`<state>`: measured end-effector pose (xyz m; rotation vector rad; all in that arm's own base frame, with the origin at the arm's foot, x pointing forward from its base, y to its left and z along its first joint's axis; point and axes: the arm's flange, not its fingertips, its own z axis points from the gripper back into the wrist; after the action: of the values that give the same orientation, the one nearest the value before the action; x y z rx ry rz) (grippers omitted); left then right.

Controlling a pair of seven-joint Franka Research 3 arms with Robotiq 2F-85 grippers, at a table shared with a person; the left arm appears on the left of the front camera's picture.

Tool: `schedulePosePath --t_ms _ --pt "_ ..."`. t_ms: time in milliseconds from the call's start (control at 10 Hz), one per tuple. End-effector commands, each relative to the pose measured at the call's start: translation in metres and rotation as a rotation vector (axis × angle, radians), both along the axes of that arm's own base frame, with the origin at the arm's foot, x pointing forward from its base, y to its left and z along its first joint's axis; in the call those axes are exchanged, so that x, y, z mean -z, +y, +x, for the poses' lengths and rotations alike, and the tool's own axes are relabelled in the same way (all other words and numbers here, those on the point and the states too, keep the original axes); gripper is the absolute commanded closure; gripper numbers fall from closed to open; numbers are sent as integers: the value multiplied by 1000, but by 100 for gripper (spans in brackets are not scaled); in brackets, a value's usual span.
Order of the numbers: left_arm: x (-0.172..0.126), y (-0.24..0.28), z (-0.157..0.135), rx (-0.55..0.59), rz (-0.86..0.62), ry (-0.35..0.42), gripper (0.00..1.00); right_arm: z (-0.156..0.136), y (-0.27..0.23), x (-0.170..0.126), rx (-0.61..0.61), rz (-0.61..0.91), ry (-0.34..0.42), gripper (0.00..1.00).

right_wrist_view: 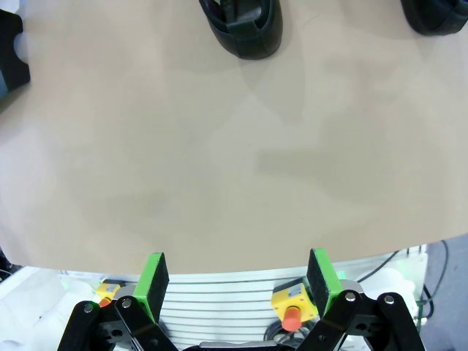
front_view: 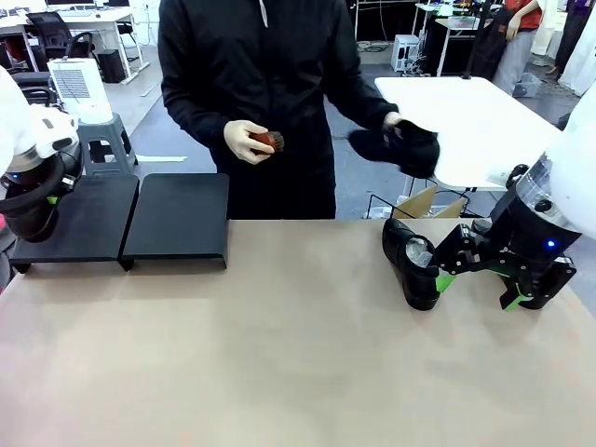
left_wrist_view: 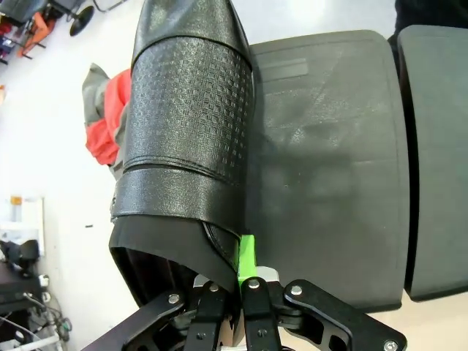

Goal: Organize the shoes by placing them on the stand.
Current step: Place the Shoe from the middle of the table onto the Shoes Stand.

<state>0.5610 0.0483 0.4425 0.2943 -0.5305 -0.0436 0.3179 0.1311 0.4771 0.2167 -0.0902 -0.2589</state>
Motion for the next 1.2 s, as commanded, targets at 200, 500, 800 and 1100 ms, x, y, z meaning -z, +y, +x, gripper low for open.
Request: schedulePosePath --t_ms 200,500,800,1100 --pt "15 6 7 -12 -19 -56 100 3 0 -1 -19 14 -6 0" --pt "23 7 7 -16 -35 -58 100 3 0 -1 -19 14 -6 0" --pt "25 6 5 -56 -67 -41 78 3 0 -1 -19 14 -6 0" --pt "13 6 -1 -62 -54 -71 22 3 0 -1 -19 14 -6 0"
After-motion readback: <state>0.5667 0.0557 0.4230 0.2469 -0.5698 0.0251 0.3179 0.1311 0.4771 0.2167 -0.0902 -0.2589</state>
